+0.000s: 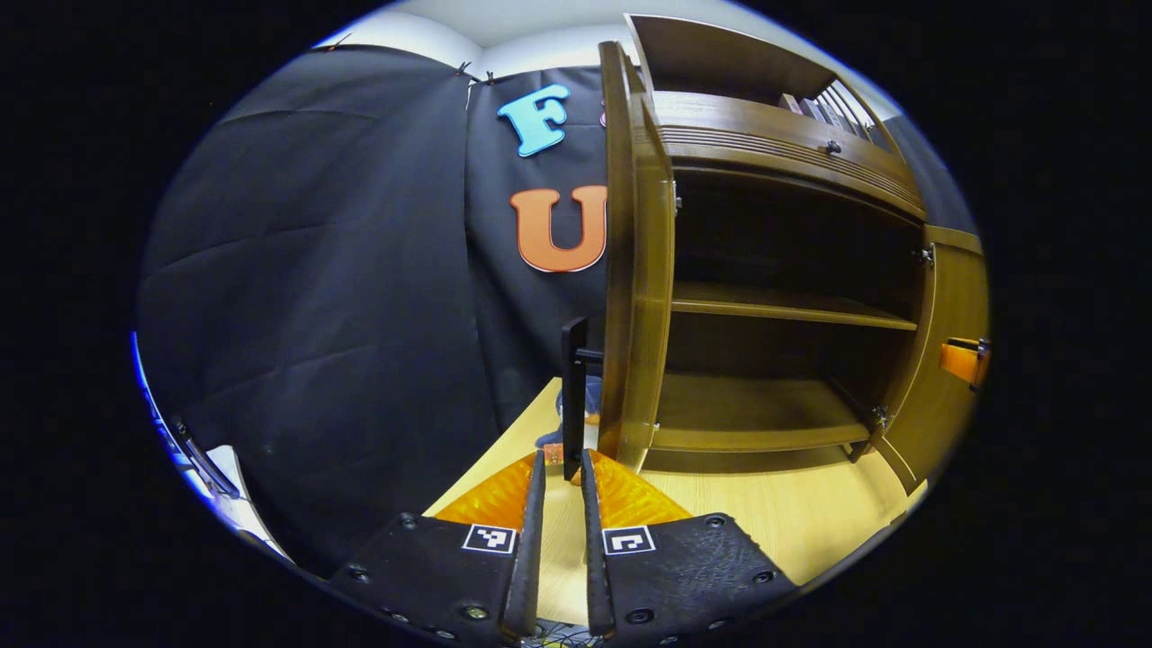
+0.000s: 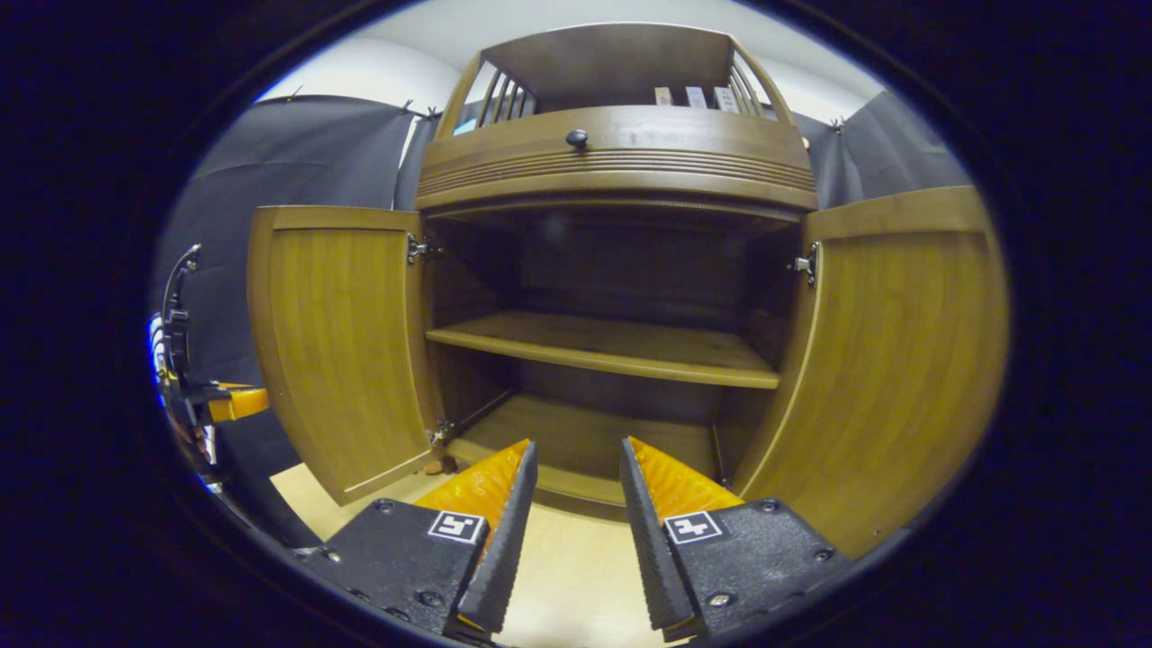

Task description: Open the right door of the double-door shoe cabinet with the right hand, and open the left door with the left hand.

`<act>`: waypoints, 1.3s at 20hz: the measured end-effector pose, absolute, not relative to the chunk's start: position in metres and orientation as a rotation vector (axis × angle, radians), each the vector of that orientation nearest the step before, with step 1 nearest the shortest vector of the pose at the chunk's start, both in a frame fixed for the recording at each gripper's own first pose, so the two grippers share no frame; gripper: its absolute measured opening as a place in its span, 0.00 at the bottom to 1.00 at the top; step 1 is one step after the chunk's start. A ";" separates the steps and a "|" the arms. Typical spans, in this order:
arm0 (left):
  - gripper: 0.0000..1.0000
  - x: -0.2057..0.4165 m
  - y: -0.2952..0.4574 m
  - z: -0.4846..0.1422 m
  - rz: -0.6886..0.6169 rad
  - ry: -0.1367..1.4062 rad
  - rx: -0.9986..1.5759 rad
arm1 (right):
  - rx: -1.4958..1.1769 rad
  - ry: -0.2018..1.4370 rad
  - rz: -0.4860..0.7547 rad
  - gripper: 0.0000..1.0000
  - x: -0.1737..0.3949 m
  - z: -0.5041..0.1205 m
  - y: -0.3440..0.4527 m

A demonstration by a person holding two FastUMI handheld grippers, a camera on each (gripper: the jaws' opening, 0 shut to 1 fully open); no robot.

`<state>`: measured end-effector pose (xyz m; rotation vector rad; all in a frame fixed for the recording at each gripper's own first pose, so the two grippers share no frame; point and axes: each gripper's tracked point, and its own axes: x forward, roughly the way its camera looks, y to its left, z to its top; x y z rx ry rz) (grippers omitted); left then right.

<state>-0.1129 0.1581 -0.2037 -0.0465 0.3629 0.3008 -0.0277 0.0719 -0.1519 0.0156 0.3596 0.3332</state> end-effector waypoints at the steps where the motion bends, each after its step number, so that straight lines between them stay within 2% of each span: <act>1: 0.21 -0.115 0.156 -0.196 0.308 0.360 -0.032 | 0.014 0.354 0.331 0.60 -0.028 -0.150 0.071; 2: 0.25 -0.116 0.156 -0.191 0.312 0.357 -0.018 | 0.010 0.349 0.324 0.64 -0.028 -0.148 0.068; 3: 0.28 -0.117 0.154 -0.187 0.313 0.350 -0.016 | 0.006 0.343 0.317 0.61 -0.027 -0.146 0.065; 4: 0.31 -0.118 0.148 -0.181 0.294 0.337 -0.029 | 0.000 0.336 0.306 0.68 -0.026 -0.144 0.061; 5: 0.34 -0.118 0.143 -0.174 0.284 0.319 -0.037 | -0.007 0.326 0.295 0.66 -0.027 -0.140 0.057; 6: 0.50 -0.119 0.139 -0.167 0.275 0.300 -0.040 | -0.012 0.314 0.288 0.70 -0.026 -0.136 0.053; 8: 0.51 -0.114 0.131 -0.151 0.267 0.263 -0.037 | -0.020 0.290 0.261 0.77 -0.026 -0.124 0.043; 9: 0.63 -0.111 0.126 -0.141 0.256 0.242 -0.037 | -0.017 0.281 0.256 0.82 -0.025 -0.119 0.041; 10: 0.60 -0.108 0.118 -0.132 0.242 0.222 -0.035 | -0.011 0.271 0.254 0.78 -0.024 -0.114 0.040; 11: 0.54 -0.107 0.110 -0.125 0.229 0.203 -0.030 | -0.006 0.260 0.248 0.78 -0.025 -0.108 0.037; 12: 0.67 -0.105 0.102 -0.116 0.214 0.184 -0.024 | -0.002 0.249 0.239 0.82 -0.024 -0.102 0.033; 13: 0.57 -0.099 0.094 -0.109 0.193 0.168 -0.019 | 0.003 0.238 0.232 0.82 -0.024 -0.096 0.030; 14: 0.70 -0.096 0.087 -0.101 0.179 0.153 -0.012 | 0.009 0.228 0.226 0.91 -0.024 -0.091 0.026; 15: 0.70 -0.091 0.078 -0.095 0.154 0.141 -0.009 | 0.014 0.219 0.213 0.91 -0.025 -0.086 0.022; 16: 0.83 -0.089 0.070 -0.090 0.136 0.129 -0.005 | 0.019 0.211 0.204 0.85 -0.025 -0.082 0.017; 17: 0.86 -0.082 0.064 -0.083 0.120 0.118 -0.004 | 0.023 0.203 0.193 0.89 -0.026 -0.077 0.013; 18: 0.79 -0.078 0.055 -0.077 0.097 0.109 -0.005 | 0.025 0.198 0.185 0.95 -0.026 -0.073 0.008; 19: 0.79 -0.073 0.048 -0.071 0.087 0.097 -0.005 | 0.025 0.191 0.175 0.90 -0.028 -0.069 0.003; 20: 0.92 -0.071 0.042 -0.067 0.076 0.090 -0.007 | 0.022 0.181 0.167 0.90 -0.028 -0.064 -0.002; 21: 0.83 -0.068 0.035 -0.064 0.066 0.085 -0.014 | 0.018 0.171 0.157 0.90 -0.030 -0.060 -0.006; 22: 0.94 -0.071 0.029 -0.064 0.053 0.084 -0.027 | 0.014 0.162 0.150 0.90 -0.031 -0.056 -0.009; 23: 0.86 -0.069 0.021 -0.061 0.040 0.084 -0.042 | 0.012 0.153 0.144 0.90 -0.031 -0.052 -0.012; 24: 0.95 -0.067 0.014 -0.058 0.029 0.082 -0.055 | 0.011 0.147 0.139 0.90 -0.032 -0.049 -0.015; 25: 0.97 -0.065 0.007 -0.054 0.018 0.077 -0.061 | 0.012 0.141 0.136 0.90 -0.033 -0.046 -0.017; 26: 0.99 -0.063 0.002 -0.050 0.015 0.068 -0.059 | 0.013 0.138 0.132 0.95 -0.034 -0.044 -0.019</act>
